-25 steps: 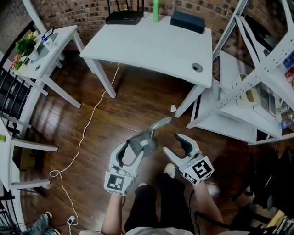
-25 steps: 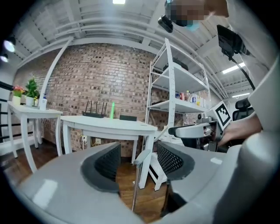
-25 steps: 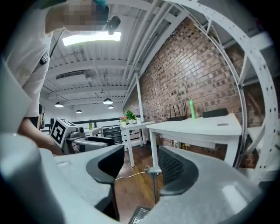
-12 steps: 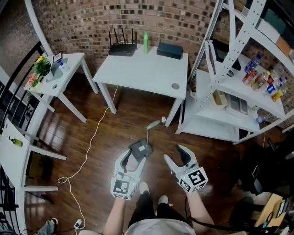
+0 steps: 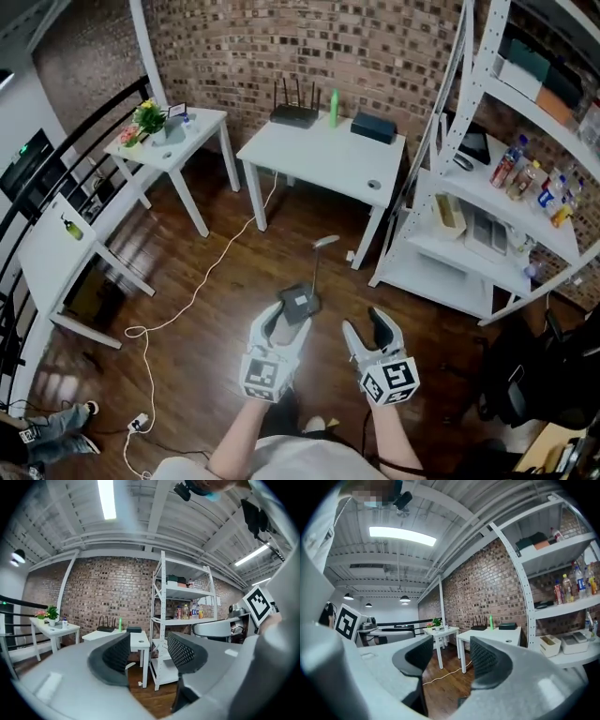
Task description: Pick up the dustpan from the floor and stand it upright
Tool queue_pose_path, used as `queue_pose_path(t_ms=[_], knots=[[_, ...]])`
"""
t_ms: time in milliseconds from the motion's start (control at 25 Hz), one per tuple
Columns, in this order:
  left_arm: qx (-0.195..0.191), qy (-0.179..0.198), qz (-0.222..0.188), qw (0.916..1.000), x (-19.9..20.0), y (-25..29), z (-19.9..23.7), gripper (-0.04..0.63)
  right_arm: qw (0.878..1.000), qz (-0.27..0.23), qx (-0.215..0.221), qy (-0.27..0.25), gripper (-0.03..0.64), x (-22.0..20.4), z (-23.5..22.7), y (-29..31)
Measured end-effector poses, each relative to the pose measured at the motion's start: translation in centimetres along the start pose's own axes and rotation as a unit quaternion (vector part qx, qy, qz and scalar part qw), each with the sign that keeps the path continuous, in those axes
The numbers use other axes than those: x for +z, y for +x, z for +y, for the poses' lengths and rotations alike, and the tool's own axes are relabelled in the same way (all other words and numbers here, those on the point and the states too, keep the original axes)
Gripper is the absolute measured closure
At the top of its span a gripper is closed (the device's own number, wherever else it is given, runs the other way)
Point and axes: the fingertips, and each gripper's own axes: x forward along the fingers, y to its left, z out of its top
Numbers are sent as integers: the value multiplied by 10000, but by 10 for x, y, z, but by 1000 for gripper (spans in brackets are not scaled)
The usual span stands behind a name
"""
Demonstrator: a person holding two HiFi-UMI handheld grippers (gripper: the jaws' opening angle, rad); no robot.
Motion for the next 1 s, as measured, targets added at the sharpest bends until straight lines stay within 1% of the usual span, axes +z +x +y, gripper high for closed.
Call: queue_pose_path(t_ms=[80,120,240,320,400,480,560,640,760,880,920,1000], knots=[[-59,-36,59,10000,2,-26,-20,331,10000,84,-17,-15,391,-3,23,-30],[-52,-48,44,10000,6,-37,-23,331,9999,106,-26,16,390,-4,33,-38],[-9,-30,-71,10000,25,-65,-20,332,9998,77,-100,119,391,-2,58,-50],[-17,2,-166,9999,35,-77,-17,335,9998,-36,-209,59,391,5,67,-57],[-62,99,-238,9996,42,-84,-13,339,9992,-196,-336,-35,391,15,71,-63],[-198,269,-259,9991,46,-87,-15,342,9983,-322,-448,-179,391,27,74,-69],[-351,418,-297,9981,50,-90,-18,344,9968,-330,-580,-439,393,35,79,-74],[-411,461,-376,9974,56,-97,-15,344,9947,-290,-713,-685,393,38,87,-75],[-312,415,-411,9978,61,-103,-3,345,9937,-263,-870,-656,394,37,93,-70],[-121,247,-188,9994,58,-107,9,353,9939,-182,-951,-521,394,30,98,-64],[-100,214,-142,9996,54,-108,11,353,9940,-164,-962,-503,394,28,99,-63],[-175,207,-127,9996,45,-107,10,353,9935,-179,-999,-520,394,29,100,-62]])
